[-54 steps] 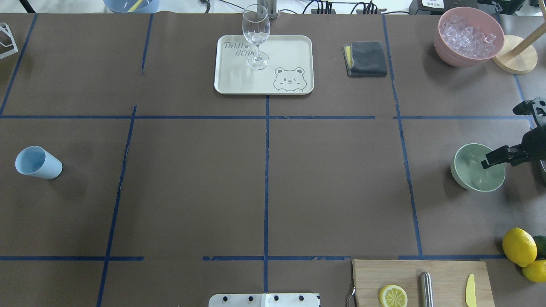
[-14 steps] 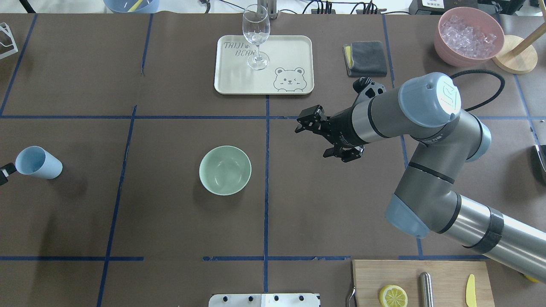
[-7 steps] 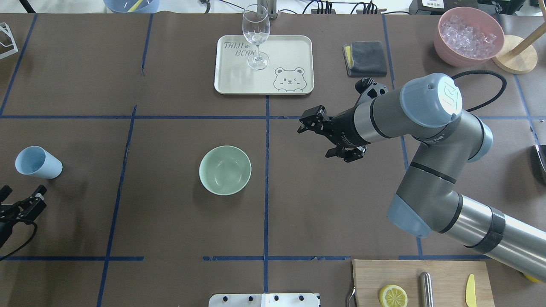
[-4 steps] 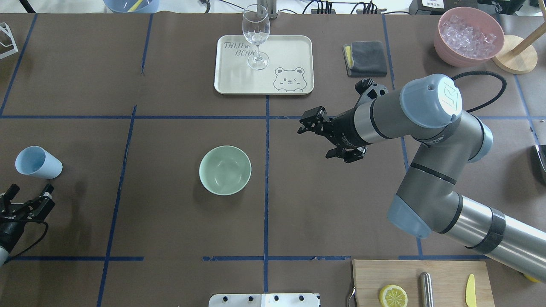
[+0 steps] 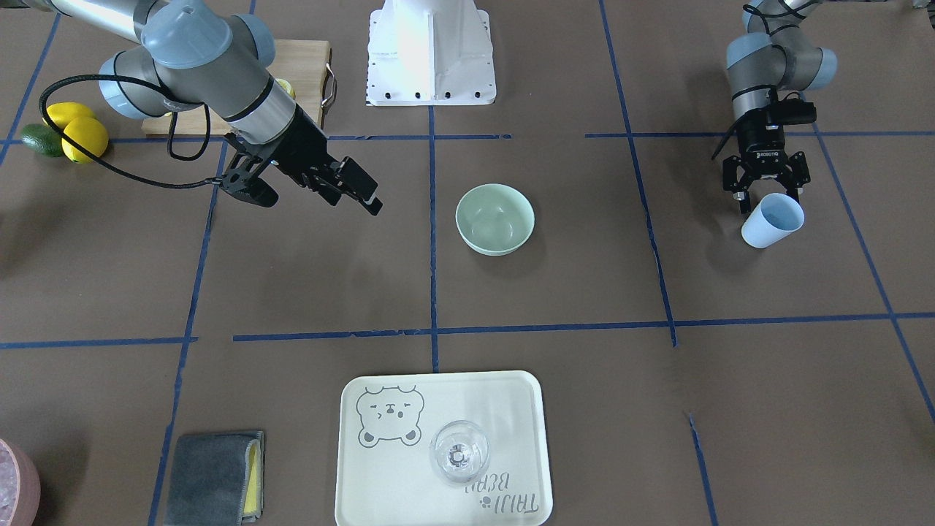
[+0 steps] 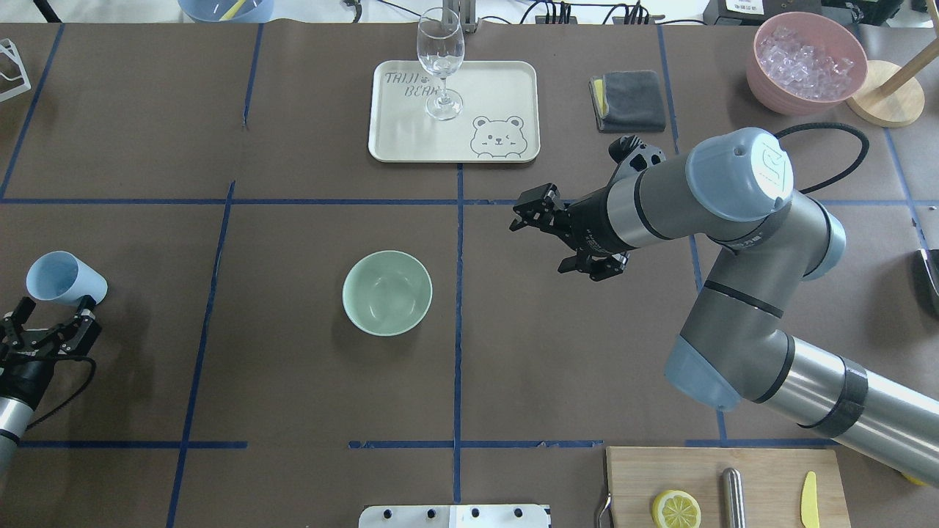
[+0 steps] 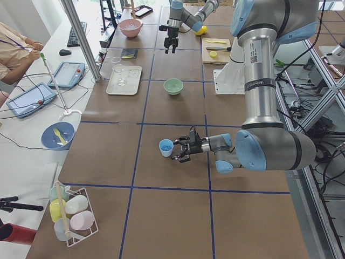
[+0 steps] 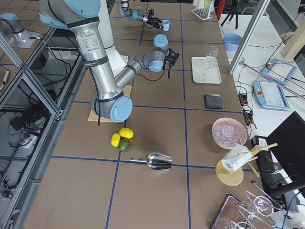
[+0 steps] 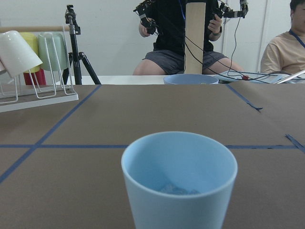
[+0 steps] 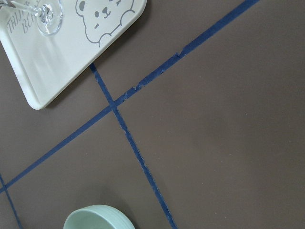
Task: Pour ice into bowl
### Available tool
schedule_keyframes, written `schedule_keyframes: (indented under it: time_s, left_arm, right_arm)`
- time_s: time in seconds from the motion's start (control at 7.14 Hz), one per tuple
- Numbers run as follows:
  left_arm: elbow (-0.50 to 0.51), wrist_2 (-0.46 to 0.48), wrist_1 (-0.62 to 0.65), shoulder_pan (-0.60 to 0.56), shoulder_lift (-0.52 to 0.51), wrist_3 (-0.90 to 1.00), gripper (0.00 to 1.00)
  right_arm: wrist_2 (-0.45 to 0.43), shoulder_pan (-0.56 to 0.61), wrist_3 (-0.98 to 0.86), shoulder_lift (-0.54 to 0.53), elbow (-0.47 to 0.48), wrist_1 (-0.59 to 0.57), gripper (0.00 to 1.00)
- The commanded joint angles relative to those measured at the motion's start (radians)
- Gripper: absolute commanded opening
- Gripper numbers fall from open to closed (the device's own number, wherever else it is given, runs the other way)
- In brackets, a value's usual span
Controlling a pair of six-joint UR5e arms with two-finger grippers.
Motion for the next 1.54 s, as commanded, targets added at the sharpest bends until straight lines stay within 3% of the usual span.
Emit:
schedule_keyframes:
  time_s: [0.0,0.28,1.12,1.26,1.4]
  left_arm:
    - [0.003,-0.007,0.006,-0.052,-0.041,0.013,1.0]
    - [0.038,-0.013,0.006,-0.077,-0.107,0.032,1.0]
    - [0.107,-0.036,0.007,-0.137,-0.144,0.032,1.0]
    - [0.113,-0.036,0.007,-0.138,-0.152,0.032,0.98]
    - [0.119,-0.036,0.007,-0.14,-0.152,0.032,0.89]
  right_arm:
    - [0.0,-0.001,0.0,-0.001,-0.002,-0.002,1.0]
    - [0.0,-0.001,0.0,-0.002,0.0,0.0,1.0]
    - [0.0,-0.004,0.002,-0.001,-0.003,0.0,1.0]
    - [0.0,-0.004,0.0,0.001,-0.005,0.0,1.0]
    - [0.0,-0.006,0.0,-0.001,-0.006,0.0,1.0]
